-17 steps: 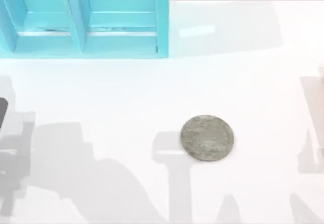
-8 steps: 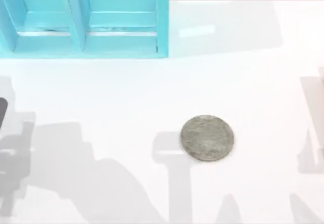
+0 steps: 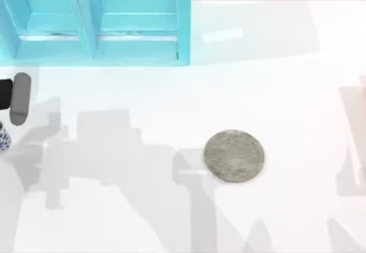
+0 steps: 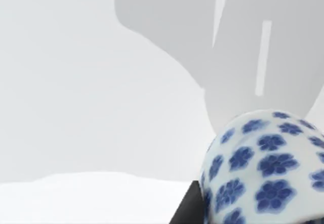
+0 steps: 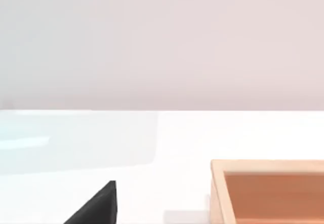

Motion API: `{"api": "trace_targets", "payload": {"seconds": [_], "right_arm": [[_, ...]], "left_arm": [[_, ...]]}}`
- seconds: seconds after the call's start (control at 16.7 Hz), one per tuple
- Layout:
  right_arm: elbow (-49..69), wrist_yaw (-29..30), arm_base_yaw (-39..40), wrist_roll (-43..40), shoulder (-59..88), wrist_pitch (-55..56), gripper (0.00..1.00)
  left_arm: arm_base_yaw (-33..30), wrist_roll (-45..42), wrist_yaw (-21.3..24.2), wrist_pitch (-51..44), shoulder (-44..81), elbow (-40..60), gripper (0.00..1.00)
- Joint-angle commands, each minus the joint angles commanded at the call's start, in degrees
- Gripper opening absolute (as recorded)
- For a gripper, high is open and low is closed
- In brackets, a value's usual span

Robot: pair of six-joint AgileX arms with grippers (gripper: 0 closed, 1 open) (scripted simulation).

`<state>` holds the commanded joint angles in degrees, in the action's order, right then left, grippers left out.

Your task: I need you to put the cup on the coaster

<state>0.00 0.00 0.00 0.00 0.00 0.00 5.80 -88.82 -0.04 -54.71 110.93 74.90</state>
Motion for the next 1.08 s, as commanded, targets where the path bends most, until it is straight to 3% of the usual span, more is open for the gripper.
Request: {"api": "trace_targets", "payload": {"seconds": [0.36,0.9,1.08], "right_arm": [[0.0,0.0,0.0,0.0,0.0,0.0,1.0],[0.0,0.0,0.0,0.0,0.0,0.0,1.0],[0.0,0.0,0.0,0.0,0.0,0.0,1.0]], "left_arm": [[-13.8,30.7,0.3,-13.3,14.9,25.1,0.0],[-37.7,95.5,1.9,-35.0,37.0,64.7,0.0],[-44.4,113.3,1.8,-39.7,41.3,76.0,0.0]]}}
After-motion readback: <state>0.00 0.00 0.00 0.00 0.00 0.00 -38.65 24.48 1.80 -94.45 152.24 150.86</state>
